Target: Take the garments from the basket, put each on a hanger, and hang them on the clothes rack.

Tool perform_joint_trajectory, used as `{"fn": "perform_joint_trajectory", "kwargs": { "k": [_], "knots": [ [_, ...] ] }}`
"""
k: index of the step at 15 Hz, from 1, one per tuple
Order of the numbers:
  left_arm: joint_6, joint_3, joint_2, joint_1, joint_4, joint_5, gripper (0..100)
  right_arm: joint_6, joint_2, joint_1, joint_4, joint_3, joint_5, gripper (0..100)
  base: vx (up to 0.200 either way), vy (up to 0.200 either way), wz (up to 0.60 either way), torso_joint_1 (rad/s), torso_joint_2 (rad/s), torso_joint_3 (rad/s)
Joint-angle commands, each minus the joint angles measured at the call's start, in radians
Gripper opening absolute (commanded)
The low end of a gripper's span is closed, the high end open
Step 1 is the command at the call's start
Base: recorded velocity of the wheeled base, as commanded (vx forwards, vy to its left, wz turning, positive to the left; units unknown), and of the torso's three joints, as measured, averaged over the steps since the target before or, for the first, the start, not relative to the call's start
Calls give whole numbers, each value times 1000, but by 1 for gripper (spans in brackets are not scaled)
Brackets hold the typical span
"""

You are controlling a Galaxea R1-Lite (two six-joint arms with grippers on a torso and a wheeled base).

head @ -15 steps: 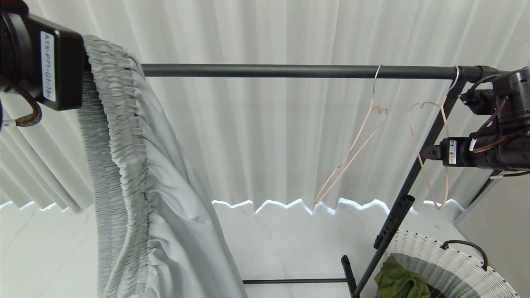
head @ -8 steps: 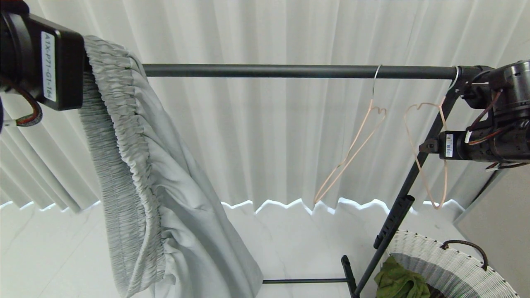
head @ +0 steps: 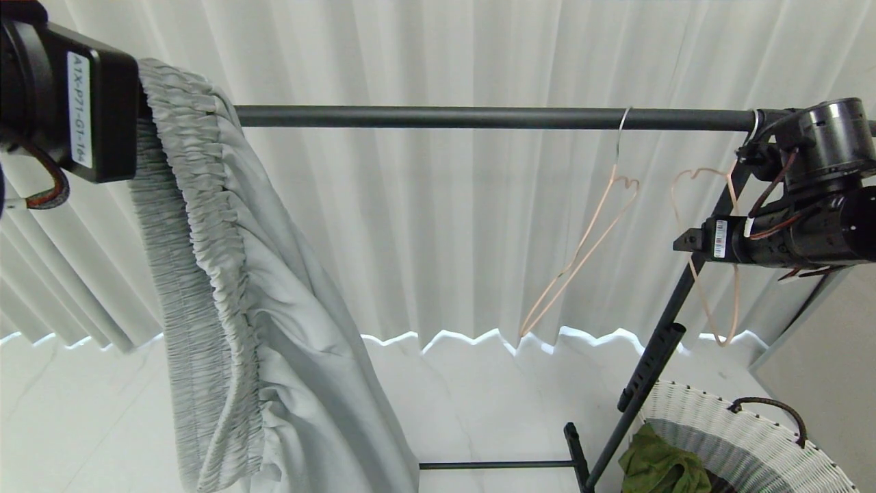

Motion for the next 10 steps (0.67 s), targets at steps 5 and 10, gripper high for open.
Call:
{"fn": "perform_joint_trajectory", "kwargs": {
  "k": [5, 10],
  "knots": [
    [1, 0, -1, 0, 0, 1, 0, 0, 11, -8, 0, -2, 0, 0, 0, 0, 0, 0, 0, 0],
    [0, -2, -2, 0, 0, 1, 0, 0, 8, -20, 1, -7, -1, 0, 0, 0, 0, 0, 0, 0]
  ]
}}
